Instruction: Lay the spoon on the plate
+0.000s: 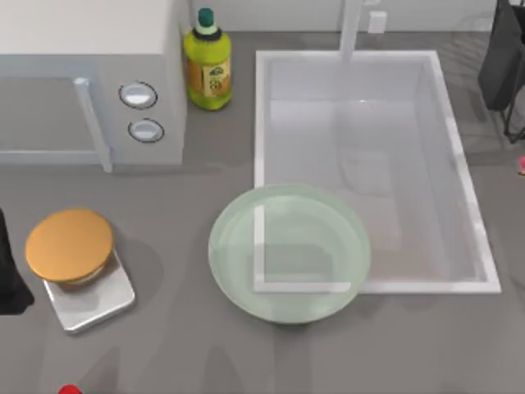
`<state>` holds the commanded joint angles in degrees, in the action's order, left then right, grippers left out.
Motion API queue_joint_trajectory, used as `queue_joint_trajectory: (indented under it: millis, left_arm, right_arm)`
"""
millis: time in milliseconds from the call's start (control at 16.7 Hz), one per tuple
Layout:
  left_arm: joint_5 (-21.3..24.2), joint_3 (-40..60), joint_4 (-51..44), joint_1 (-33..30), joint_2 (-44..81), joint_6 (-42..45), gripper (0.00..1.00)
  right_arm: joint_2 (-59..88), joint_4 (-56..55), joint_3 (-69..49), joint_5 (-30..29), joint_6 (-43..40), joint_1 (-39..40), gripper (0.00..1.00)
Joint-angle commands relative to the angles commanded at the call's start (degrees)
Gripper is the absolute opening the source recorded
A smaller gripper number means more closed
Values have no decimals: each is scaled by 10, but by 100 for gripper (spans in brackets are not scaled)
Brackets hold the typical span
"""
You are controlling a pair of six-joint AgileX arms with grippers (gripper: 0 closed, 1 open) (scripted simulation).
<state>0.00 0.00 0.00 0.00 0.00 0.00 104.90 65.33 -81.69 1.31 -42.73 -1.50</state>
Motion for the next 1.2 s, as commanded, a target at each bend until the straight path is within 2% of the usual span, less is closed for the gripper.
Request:
queue_joint_trajectory:
  millis: [360, 600, 780, 900, 1200]
  left_arm:
    - [0, 0, 0, 0, 0, 0, 100]
    - [0, 0, 0, 0, 0, 0, 100]
    - [0, 0, 0, 0, 0, 0, 100]
    - [0, 0, 0, 0, 0, 0, 100]
    - [0, 0, 0, 0, 0, 0, 100]
  right_arm:
    - [6, 0, -4, 0, -15, 5, 0]
    - [33, 9, -36, -4, -120, 31, 0]
    - [65, 21, -74, -7, -262, 67, 0]
    - [90, 31, -101, -9, -387, 97, 0]
    - [156, 58, -161, -12, -782, 179, 0]
